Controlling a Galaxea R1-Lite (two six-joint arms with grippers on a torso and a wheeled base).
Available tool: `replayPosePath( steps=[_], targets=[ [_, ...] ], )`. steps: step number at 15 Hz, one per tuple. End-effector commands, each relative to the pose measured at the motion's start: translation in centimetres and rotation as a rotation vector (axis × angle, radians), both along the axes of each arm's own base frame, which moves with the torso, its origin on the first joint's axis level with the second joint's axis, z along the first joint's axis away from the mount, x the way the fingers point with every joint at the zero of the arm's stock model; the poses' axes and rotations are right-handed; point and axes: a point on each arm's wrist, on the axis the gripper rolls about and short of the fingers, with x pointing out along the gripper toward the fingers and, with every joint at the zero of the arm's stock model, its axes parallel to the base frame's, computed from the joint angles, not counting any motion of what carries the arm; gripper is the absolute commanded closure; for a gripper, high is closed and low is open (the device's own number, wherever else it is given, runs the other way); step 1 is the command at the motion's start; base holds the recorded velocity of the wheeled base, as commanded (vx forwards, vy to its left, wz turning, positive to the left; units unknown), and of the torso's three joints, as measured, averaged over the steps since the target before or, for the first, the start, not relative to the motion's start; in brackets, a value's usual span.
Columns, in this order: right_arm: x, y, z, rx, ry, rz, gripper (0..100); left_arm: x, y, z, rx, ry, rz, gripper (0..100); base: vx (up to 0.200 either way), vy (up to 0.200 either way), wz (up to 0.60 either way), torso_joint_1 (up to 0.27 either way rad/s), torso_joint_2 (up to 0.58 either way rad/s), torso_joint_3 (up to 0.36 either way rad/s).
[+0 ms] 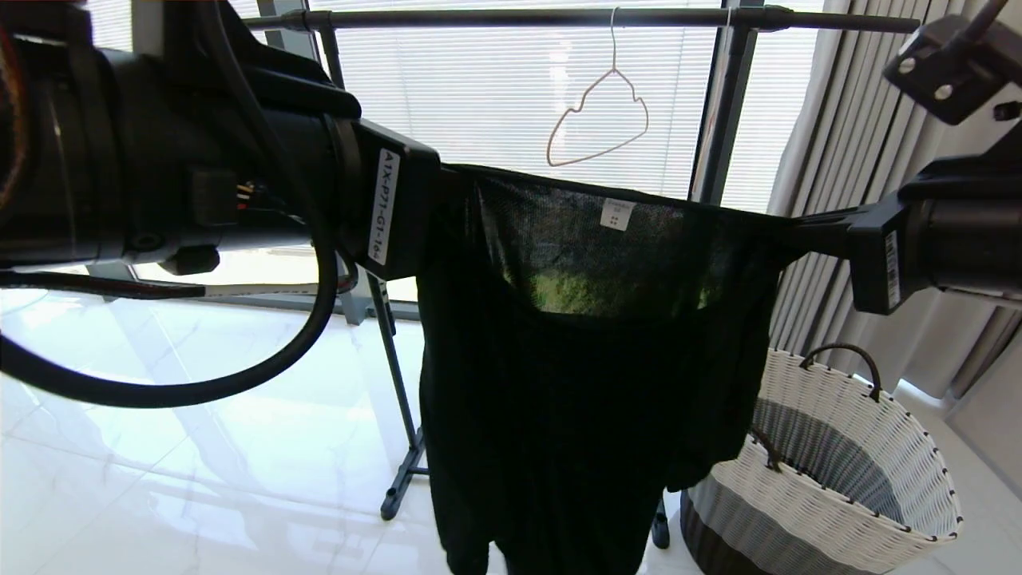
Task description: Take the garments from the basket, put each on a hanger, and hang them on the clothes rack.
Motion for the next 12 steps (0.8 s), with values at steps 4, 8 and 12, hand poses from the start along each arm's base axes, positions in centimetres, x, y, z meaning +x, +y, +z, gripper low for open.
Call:
replayPosePath(
  steps=[4, 8, 12],
  targets=[
    [-1.0, -1.0, 2.1, 0.033, -0.039, -0.003, 100, 0.2, -1.0, -0.2, 0.01, 0.009, -0.022, 100, 0.0, 0.0, 0.0, 0.0, 0.0, 0.0],
    [-1.7, -1.6, 1.8, 0.022, -0.026, -0.003, 100, 0.0, -1.5, -0.4, 0.021, 0.011, -0.044, 100, 0.0, 0.0, 0.0, 0.0, 0.0, 0.0],
    [-8.5, -6.0, -0.4, -0.067, 0.006, 0.137, 100, 1.3, -2.8, -1.8, 0.086, -0.021, -0.156, 100, 0.0, 0.0, 0.0, 0.0, 0.0, 0.0]
  ],
)
